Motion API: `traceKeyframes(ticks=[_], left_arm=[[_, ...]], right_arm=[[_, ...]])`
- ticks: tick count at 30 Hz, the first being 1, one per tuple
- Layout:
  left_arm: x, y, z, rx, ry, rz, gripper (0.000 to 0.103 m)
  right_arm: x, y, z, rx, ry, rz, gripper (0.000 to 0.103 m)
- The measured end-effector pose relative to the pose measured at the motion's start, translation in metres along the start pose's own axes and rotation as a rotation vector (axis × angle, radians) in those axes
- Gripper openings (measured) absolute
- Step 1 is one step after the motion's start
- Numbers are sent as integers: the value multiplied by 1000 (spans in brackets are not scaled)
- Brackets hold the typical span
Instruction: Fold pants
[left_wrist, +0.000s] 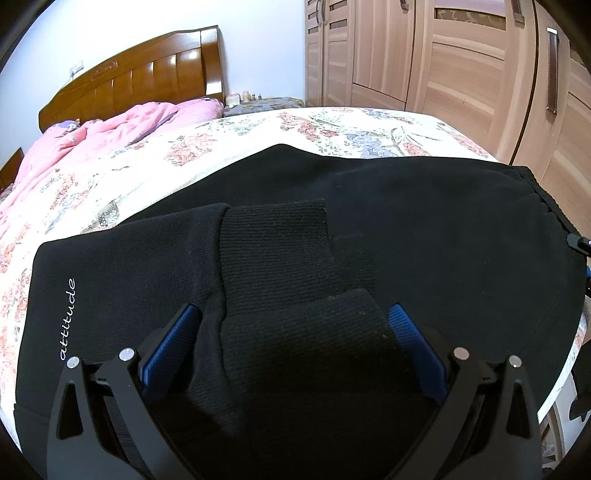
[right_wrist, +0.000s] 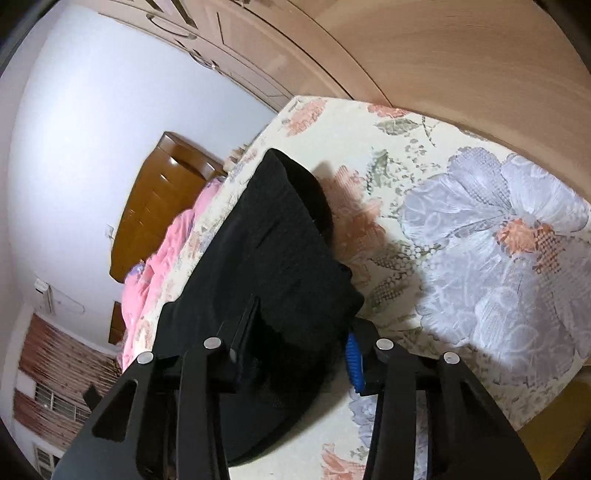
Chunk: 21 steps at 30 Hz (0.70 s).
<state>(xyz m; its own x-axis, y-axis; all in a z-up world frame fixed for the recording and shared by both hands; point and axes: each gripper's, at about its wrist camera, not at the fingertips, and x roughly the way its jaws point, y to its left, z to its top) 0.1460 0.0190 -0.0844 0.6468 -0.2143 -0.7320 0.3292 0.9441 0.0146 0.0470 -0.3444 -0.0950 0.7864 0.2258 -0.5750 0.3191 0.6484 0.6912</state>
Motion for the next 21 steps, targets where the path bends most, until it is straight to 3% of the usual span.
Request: traceKeyframes(ticks=[4, 7, 11, 12, 17, 19, 21], left_arm=[[0, 0, 0, 1, 1, 1, 102], [-2, 3, 0, -11, -10, -21, 101], [-36, 33, -2, -144, -73, -189, 101], [-54, 48, -4, -178, -114, -188, 101], [-119, 122, -24, -286, -229, 42, 101], [-141, 152, -40, -343, -253, 113, 101], [-157, 175, -54, -386, -264, 170, 101]], right_arm=[[6, 9, 3, -56, 20, -4, 59], [9, 15, 0, -108, -2, -53, 44], [-12, 21, 0, -83, -81, 76, 29], [-18, 32, 1, -104, -98, 96, 29], [-33, 187, -18, -450, -169, 206, 28], [-26, 252, -44, -607, -169, 236, 28], [-7, 329, -95, -826, -149, 263, 27]])
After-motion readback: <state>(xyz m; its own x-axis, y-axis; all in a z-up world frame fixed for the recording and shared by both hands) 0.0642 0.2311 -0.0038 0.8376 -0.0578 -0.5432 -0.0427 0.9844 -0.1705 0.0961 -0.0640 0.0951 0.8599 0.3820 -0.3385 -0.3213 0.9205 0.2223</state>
